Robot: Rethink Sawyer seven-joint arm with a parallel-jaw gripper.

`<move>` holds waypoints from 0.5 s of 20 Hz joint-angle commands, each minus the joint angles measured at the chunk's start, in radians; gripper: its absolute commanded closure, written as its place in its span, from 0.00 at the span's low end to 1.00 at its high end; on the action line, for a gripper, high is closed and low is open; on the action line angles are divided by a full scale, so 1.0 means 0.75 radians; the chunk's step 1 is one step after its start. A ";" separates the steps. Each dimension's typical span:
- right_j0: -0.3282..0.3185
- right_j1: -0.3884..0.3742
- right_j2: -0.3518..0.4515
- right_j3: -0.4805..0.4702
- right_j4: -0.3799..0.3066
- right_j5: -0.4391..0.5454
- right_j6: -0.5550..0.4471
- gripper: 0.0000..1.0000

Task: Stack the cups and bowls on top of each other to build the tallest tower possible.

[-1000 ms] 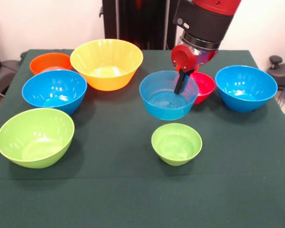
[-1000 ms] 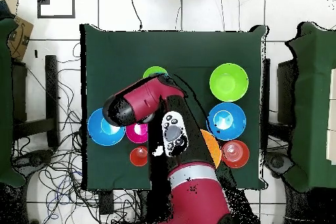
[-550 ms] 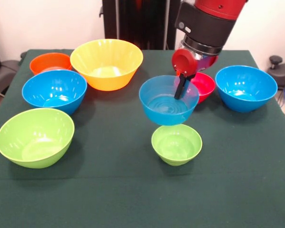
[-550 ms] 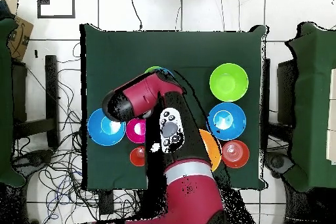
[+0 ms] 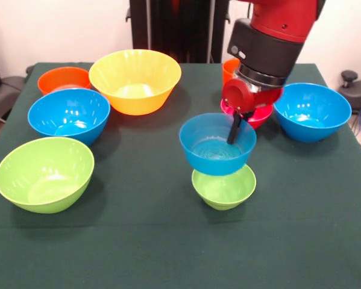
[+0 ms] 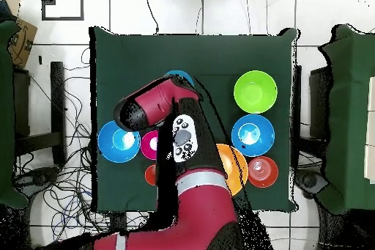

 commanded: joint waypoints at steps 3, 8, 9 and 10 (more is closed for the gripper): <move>0.041 0.119 0.024 -0.085 0.064 -0.138 0.290 1.00; 0.062 0.133 0.022 -0.107 0.075 -0.132 0.305 1.00; 0.068 0.136 0.019 -0.111 0.073 -0.130 0.307 1.00; 0.072 0.138 0.012 -0.110 0.066 -0.131 0.310 1.00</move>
